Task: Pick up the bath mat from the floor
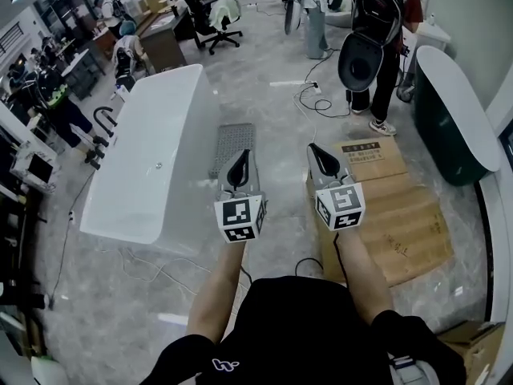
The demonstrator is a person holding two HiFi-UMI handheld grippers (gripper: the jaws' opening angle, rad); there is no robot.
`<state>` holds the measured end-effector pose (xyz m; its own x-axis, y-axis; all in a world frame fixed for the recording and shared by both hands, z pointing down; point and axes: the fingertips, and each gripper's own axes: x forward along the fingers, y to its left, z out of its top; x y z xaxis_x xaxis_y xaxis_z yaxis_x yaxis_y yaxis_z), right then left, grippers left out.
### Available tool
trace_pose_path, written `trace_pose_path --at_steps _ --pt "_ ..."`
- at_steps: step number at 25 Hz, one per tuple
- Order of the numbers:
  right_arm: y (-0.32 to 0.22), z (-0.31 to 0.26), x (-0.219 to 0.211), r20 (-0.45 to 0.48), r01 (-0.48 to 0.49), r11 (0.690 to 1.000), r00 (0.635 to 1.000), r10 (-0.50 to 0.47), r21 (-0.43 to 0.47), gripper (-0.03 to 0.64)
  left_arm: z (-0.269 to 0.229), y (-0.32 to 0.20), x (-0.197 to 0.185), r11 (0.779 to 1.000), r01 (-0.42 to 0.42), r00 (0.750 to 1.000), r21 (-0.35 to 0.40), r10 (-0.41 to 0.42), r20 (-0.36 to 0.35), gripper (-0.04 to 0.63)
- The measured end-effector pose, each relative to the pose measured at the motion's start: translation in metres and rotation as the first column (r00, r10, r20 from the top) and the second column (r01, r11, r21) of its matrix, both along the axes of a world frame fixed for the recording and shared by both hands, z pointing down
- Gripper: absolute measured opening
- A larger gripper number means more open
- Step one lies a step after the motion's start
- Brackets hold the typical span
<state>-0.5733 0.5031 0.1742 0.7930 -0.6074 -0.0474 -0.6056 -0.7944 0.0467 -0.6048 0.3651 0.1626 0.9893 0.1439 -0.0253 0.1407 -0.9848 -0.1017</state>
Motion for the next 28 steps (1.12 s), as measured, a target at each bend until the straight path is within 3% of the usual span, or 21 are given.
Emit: trace_pose_path --at_steps 8,16,19,23,28 --pt "0.006 0.019 0.006 0.051 0.018 0.999 0.999 -0.017 -0.033 0.006 0.032 -0.004 0.002 1.0 0.008 0.996 -0.002 -0.007 0.091 0.0" --pt "-0.002 0.019 0.026 0.041 0.027 0.999 0.999 -0.026 -0.036 0.006 0.025 -0.015 0.025 1.0 0.003 0.998 -0.025 -0.001 0.062 0.0" --pt "-0.011 0.024 0.044 0.042 0.025 0.999 0.999 -0.024 -0.042 0.006 0.027 -0.02 0.044 0.998 -0.011 0.998 -0.058 0.014 0.055 0.0" --pt "-0.032 0.029 0.071 0.038 0.109 0.994 0.993 -0.109 0.003 0.006 0.03 -0.035 0.083 0.984 -0.01 0.998 -0.177 0.022 0.064 0.0" --pt "-0.054 0.03 0.118 0.059 0.113 0.994 0.992 -0.113 0.001 0.006 0.027 -0.057 0.129 0.984 0.002 0.997 -0.177 0.012 0.081 0.0"
